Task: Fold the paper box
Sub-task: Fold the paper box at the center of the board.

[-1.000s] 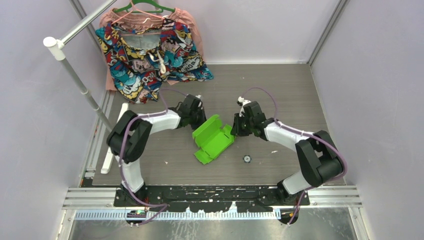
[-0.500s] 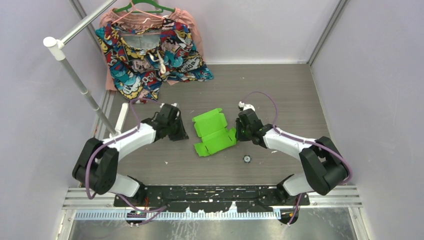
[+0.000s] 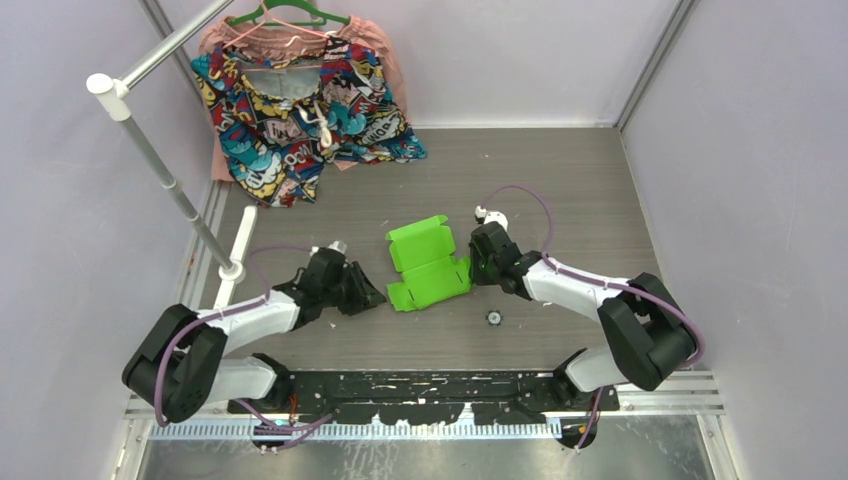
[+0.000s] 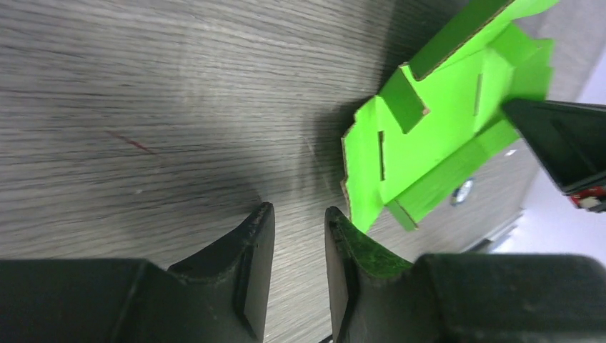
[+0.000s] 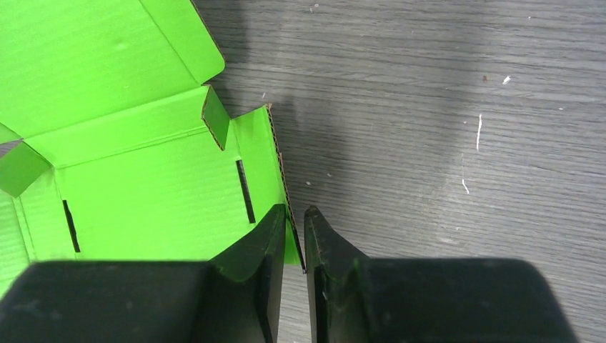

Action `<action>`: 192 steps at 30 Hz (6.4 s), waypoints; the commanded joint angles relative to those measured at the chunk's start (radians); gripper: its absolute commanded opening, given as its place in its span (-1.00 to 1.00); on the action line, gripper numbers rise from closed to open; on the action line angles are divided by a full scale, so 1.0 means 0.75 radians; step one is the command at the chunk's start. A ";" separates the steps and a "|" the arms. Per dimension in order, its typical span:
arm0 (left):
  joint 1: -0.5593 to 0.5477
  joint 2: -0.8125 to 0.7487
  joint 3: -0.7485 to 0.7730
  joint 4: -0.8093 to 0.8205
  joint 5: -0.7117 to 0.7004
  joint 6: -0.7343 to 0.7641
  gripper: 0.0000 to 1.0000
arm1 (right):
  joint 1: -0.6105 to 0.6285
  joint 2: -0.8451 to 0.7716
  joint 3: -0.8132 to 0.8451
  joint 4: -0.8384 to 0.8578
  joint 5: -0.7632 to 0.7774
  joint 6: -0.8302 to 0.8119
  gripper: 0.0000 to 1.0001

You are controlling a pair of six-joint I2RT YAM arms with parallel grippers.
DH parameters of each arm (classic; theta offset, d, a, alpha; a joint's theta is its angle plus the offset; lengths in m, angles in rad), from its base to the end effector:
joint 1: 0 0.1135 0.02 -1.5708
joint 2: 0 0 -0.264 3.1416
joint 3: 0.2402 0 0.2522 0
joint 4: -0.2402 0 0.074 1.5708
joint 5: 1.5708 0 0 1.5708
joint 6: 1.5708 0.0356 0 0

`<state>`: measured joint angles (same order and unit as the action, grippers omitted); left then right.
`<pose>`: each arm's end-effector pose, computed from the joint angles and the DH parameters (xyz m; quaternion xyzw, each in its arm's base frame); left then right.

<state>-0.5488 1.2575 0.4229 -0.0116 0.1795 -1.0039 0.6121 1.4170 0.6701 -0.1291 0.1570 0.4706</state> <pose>0.1842 -0.1201 0.1418 -0.1791 0.9145 -0.3071 0.1931 0.2241 0.1506 0.1681 -0.0396 0.9369 0.1117 0.3289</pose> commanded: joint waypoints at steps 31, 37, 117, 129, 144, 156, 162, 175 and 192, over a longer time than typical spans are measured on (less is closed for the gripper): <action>-0.062 0.383 -0.194 1.101 0.083 -0.354 -0.41 | 0.033 0.023 0.043 0.048 0.023 0.019 -0.58; -0.070 0.447 -0.167 1.195 0.067 -0.384 -0.50 | 0.037 0.015 0.039 0.037 0.039 0.009 -0.58; -0.422 0.911 1.297 -0.770 -0.385 0.459 -0.65 | -0.140 -0.279 0.215 -0.335 -0.083 0.002 -0.03; -0.381 0.893 1.179 -0.734 -0.488 0.417 -0.70 | -0.139 -0.530 0.343 -0.700 0.084 0.070 0.99; -0.207 0.723 0.895 -0.669 -0.520 0.424 -0.70 | -0.271 -0.459 -0.060 -0.284 -0.190 0.343 0.28; -0.206 0.750 0.889 -0.646 -0.491 0.412 -0.72 | -0.272 -0.049 0.028 -0.123 -0.433 0.441 0.17; -0.206 0.776 0.893 -0.632 -0.469 0.410 -0.71 | -0.272 0.013 -0.042 0.063 -0.512 0.535 0.19; -0.207 0.798 0.903 -0.614 -0.440 0.413 -0.72 | -0.214 0.129 -0.065 0.300 -0.565 0.649 0.14; -0.212 0.828 0.930 -0.607 -0.417 0.427 -0.72 | -0.171 0.149 0.043 0.205 -0.507 0.607 0.13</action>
<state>-0.7044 1.8107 1.1347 -0.4831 -0.1635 -0.6937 0.4706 1.5276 0.6441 0.0467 -0.2432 0.9455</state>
